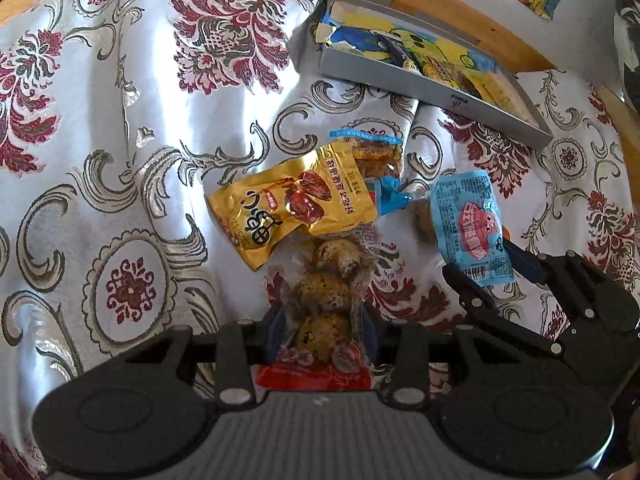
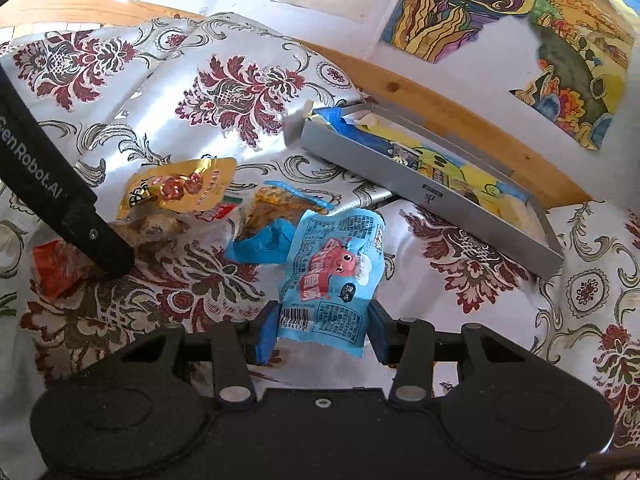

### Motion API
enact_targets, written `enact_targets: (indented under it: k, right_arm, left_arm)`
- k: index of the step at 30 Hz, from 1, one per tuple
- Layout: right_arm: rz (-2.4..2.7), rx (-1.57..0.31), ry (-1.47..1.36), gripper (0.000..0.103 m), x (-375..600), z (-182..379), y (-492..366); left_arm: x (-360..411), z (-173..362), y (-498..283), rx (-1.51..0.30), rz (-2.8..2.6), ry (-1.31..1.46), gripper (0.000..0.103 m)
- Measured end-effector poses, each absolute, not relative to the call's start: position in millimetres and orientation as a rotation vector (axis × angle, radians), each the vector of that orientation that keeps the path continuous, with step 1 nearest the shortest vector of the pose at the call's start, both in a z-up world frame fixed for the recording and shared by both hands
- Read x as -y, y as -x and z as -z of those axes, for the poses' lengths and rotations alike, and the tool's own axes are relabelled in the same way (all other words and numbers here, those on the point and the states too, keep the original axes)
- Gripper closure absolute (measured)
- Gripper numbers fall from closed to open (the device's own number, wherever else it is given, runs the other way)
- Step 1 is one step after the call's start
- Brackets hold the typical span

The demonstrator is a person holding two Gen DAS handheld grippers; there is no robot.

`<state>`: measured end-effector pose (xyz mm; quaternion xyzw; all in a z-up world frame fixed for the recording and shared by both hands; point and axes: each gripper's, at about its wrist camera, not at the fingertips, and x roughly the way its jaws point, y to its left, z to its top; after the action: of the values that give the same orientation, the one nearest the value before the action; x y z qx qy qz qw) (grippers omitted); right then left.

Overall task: Organize snacks
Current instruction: 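Lift the blue bag with right tool while left tool carries the quail-egg pack to the tray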

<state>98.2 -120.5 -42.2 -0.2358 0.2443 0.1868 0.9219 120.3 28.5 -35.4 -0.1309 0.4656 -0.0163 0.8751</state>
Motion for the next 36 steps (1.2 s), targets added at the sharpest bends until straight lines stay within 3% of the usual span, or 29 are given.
enact_targets:
  k: [36]
  right_arm:
    - [-0.245,-0.355,0.382,0.056,165,-7,-122]
  left_arm:
    - [11,-6,-156,-0.835,0.159,0.29,0.061]
